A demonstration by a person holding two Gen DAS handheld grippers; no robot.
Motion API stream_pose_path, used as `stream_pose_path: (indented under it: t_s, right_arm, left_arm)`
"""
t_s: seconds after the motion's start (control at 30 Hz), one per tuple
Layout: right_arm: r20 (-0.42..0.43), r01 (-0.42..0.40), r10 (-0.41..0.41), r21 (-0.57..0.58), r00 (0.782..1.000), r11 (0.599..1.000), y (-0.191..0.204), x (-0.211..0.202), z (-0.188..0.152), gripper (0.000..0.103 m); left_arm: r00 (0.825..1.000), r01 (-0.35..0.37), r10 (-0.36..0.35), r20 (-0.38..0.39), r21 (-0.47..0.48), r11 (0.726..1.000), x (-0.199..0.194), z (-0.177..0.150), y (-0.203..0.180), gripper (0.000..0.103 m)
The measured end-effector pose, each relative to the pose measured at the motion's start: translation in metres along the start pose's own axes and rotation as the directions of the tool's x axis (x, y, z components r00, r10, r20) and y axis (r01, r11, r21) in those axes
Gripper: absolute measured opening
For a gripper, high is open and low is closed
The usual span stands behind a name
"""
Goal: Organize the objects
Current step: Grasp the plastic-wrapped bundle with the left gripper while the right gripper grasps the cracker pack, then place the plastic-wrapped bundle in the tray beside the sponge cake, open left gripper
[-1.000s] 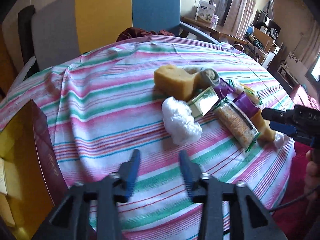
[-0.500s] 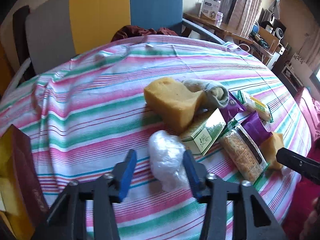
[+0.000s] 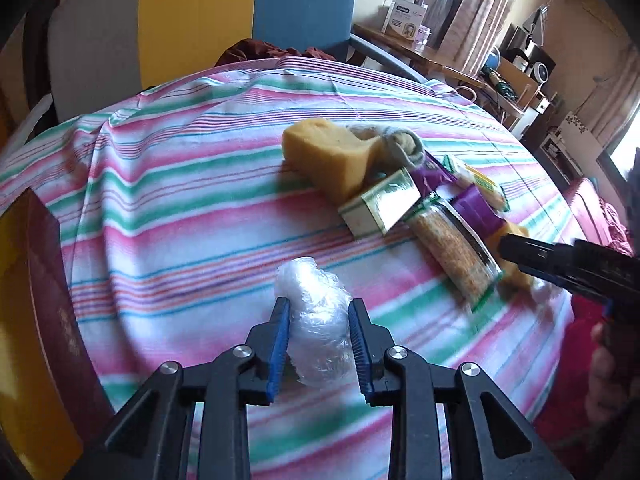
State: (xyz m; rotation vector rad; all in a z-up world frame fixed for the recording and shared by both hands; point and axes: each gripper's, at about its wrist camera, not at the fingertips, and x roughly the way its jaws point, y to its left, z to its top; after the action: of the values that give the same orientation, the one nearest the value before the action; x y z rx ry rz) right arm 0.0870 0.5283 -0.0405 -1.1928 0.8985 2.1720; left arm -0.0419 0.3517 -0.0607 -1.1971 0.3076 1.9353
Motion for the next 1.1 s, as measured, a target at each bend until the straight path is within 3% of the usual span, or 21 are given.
stream_pose_path:
  t_s: [0.37, 0.6, 0.67, 0.8, 1.1]
  right_arm:
    - [-0.050, 0.175, -0.188, -0.199, 0.981, 0.964, 0.031, 0.040, 0.010, 0.056]
    - [-0.048, 0.193, -0.210, -0.244, 0.976, 0.950, 0.032, 0.054, 0.017, 0.056]
    - [-0.043, 0.206, -0.228, -0.284, 0.973, 0.936, 0.036, 0.056, 0.014, 0.047]
    - [-0.028, 0.227, -0.251, -0.344, 0.968, 0.911, 0.042, 0.056, 0.007, 0.042]
    - [-0.051, 0.221, -0.259, -0.381, 0.964, 0.898, 0.042, 0.058, 0.004, 0.042]
  left_arm:
    - [0.997, 0.037, -0.040, 0.062, 0.049, 0.998, -0.046, -0.026, -0.004, 0.030]
    - [0.995, 0.053, -0.056, 0.082, 0.040, 0.998, -0.063, -0.034, -0.001, 0.030]
    - [0.994, 0.056, -0.059, 0.092, 0.037, 0.998, -0.070, -0.035, 0.001, 0.030]
    - [0.992, 0.057, -0.058, 0.111, 0.013, 0.998, -0.084, -0.039, 0.010, 0.030]
    - [0.990, -0.015, 0.030, 0.135, -0.117, 0.993, -0.116, -0.063, 0.066, 0.030]
